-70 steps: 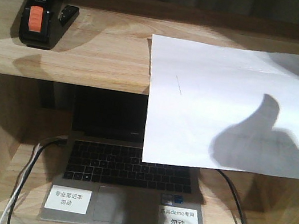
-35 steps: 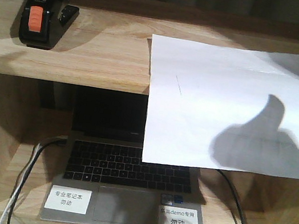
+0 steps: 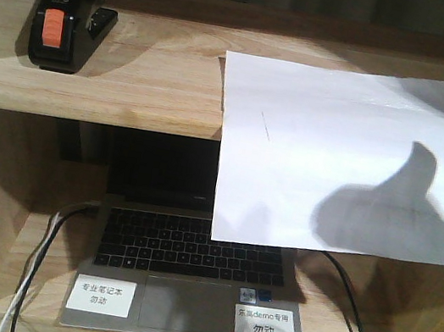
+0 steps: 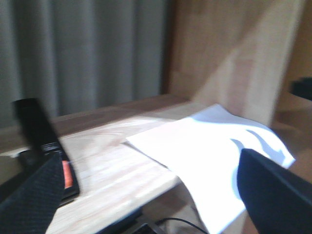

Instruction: Grab stapler and paper to desk for stapling

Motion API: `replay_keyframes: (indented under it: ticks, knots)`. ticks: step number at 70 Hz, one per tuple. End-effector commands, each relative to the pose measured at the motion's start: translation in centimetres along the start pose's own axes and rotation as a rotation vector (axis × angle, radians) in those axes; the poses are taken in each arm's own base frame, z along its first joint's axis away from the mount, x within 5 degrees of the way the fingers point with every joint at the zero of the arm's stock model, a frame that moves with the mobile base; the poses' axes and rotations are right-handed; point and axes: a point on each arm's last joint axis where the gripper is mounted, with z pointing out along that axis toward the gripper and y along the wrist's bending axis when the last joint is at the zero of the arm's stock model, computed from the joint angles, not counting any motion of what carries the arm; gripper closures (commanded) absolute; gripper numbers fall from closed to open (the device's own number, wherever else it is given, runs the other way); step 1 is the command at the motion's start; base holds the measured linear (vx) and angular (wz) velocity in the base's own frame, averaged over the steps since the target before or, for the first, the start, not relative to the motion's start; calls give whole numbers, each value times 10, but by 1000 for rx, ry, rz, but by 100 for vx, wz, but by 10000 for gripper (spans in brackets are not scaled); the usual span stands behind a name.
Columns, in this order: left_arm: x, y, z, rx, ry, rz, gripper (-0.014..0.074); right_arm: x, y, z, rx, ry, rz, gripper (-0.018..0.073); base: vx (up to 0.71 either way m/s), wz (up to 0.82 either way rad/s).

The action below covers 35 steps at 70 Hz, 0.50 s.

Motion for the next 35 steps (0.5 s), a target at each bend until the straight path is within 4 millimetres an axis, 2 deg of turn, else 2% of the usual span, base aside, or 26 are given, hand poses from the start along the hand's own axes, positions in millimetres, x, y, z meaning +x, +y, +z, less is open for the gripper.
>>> replay_keyframes:
  ticks: [1,10,17,35]
  knots:
    - [-12,-2,0,16,-78,8,-67,-14,-1,-3,15,-90,-6,108,0,0]
    - [-11,-2,5,18,-60,14,-65,-14,-1,-3,15,-90,-6,108,0,0]
    - [-11,-1,20,12,-31,17,-64,-14,-1,-3,14,-91,-5,108,0,0]
    - [-31,7,78,-87,78,22,-64,-14,-1,-3,14,-91,-5,108,0,0]
